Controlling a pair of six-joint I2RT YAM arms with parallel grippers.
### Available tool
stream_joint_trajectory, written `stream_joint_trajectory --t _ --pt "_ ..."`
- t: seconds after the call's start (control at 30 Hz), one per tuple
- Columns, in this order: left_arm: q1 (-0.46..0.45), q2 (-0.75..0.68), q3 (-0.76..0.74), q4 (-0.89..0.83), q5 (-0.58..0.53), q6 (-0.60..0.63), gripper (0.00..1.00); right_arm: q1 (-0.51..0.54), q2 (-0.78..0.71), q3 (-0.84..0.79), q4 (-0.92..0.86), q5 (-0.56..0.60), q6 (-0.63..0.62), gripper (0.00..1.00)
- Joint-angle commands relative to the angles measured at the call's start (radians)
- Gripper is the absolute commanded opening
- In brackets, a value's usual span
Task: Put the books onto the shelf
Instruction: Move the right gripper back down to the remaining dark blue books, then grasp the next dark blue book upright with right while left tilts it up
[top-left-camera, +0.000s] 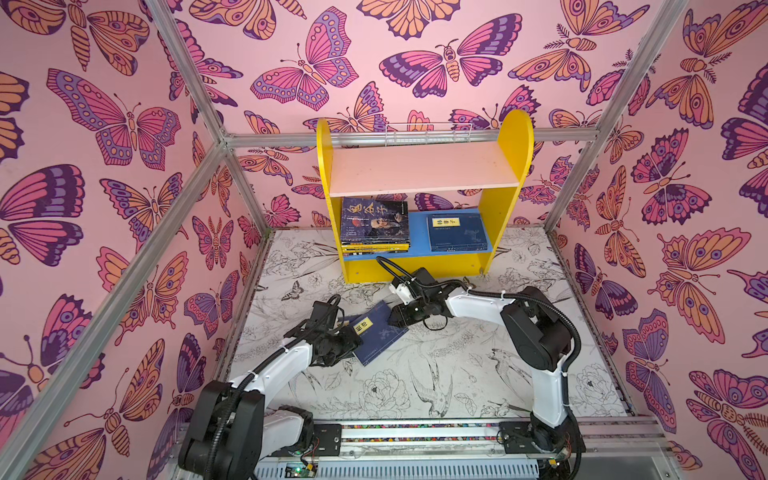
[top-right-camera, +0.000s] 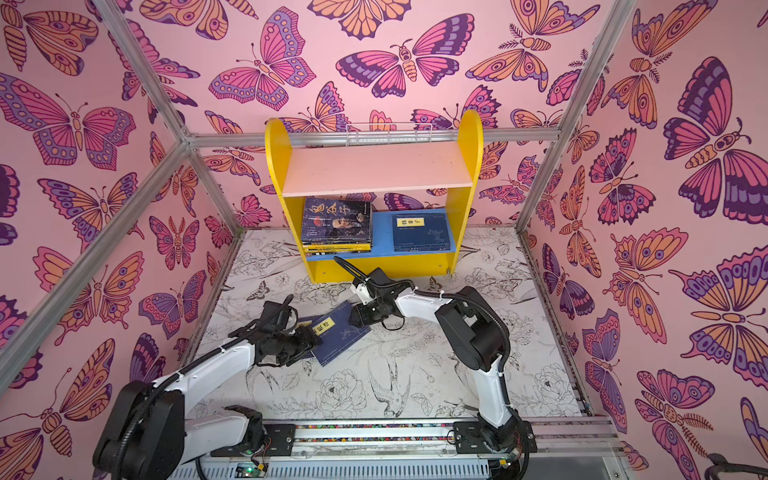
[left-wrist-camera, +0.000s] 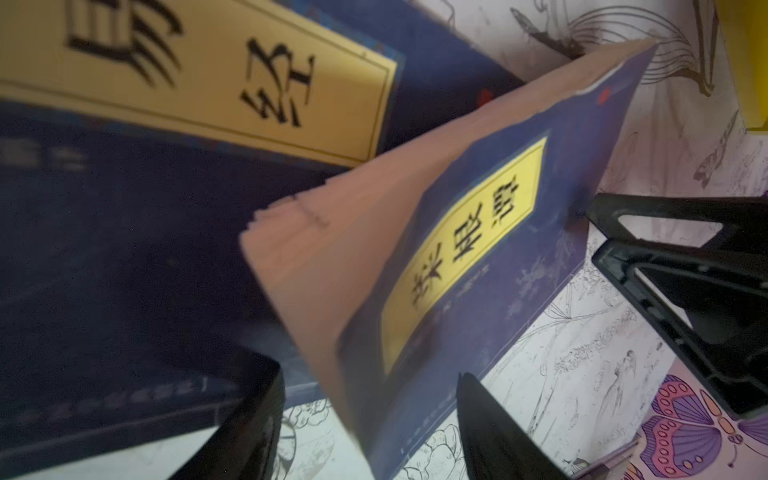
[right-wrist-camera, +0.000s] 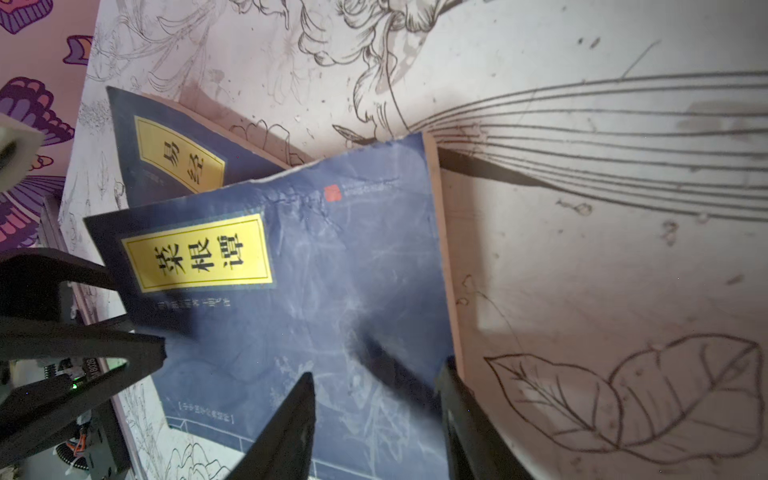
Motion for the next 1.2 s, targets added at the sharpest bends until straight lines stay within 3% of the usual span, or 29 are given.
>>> stream_joint_trajectory --t 0.0,0.1,0.43,0.67,0.9,1.17 --pt "0.002 0.089 -0.011 0.033 0.076 0.021 0.65 -0.003 0.018 0.025 -0.02 -0.013 -0.009 0.48" --pt "0.001 0.105 -0.01 0.064 0.075 0.011 0.58 -0.003 0.017 0.022 -0.019 -0.017 -0.007 0.48" --pt "0.002 0.02 -0.012 0.026 0.016 -0.016 0.0 -0.005 -0.018 -0.004 0.003 -0.018 0.007 0.48" --pt "0.013 -0.164 0.025 -0.027 0.012 -0.017 0.0 -0.089 -0.122 -0.088 0.126 -0.123 0.112 0.5" --pt "0.046 -0.318 0.084 -0.006 0.138 -0.024 0.0 -0.236 -0.242 -0.23 0.413 -0.376 0.344 0.77" --pt "0.062 -0.391 0.09 0.151 0.244 -0.096 0.0 -0.247 -0.235 -0.298 0.724 -0.47 0.557 0.77"
